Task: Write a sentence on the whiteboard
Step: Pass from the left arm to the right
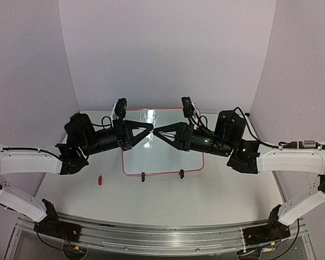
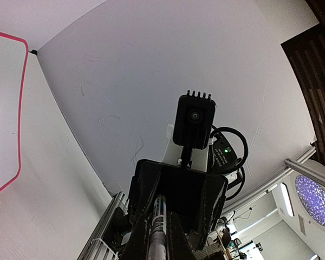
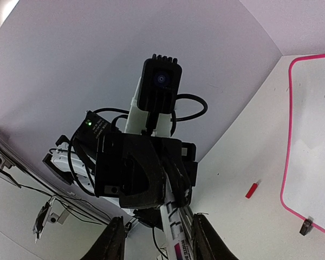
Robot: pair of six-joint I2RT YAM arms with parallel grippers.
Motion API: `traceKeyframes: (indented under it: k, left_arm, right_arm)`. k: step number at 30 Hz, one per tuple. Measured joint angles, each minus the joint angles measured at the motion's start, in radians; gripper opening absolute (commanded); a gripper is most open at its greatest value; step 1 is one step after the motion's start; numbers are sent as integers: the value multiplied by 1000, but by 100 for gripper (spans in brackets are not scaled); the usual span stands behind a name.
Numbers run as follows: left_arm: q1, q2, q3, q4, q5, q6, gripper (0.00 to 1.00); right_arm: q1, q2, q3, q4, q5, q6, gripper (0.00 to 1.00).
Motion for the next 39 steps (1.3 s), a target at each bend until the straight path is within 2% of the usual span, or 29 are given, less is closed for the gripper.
traceKeyframes:
  k: [8,13,17,18,19,20,22,23,24,28,31,34,39]
  left_arm:
    - [0,3,0,21,0,-7,0]
    - [0,6,0,35,1,-12,0]
    - [0,9,0,50,3,-22,0]
    - [0,9,0,51,4,-22,3]
    - [0,9,0,51,5,-22,15]
    - [0,9,0,51,7,-22,37]
    - [1,8,0,49,11,-16,86]
    - [0,7,0,40,10,-10,96]
    - [0,6,0,21,10,-3,99]
    - [-2,-20,0,-111,-16,34,100]
    - [-2,-75,20,-273,-63,91,100]
    - [-3,-146,96,-498,-168,170,100]
    - [2,-182,277,-812,-447,288,100]
  right_arm:
    - [0,0,0,8,9,-7,20]
    - [-3,0,0,9,17,-9,2]
    - [-3,-1,0,20,14,-19,0]
    - [-3,-1,-1,21,13,-22,0]
    - [-3,-1,-1,22,12,-24,0]
    - [-3,-1,-1,22,11,-26,0]
    - [-3,-1,-1,22,8,-30,0]
    - [-3,-1,-1,22,5,-30,0]
    - [-3,-1,-1,24,4,-32,0]
    - [-2,-14,-9,16,10,-50,0]
    - [-2,-69,-41,-59,52,-82,0]
    - [-2,-164,-76,-182,126,-131,0]
    - [-2,-289,-66,-469,269,-234,0]
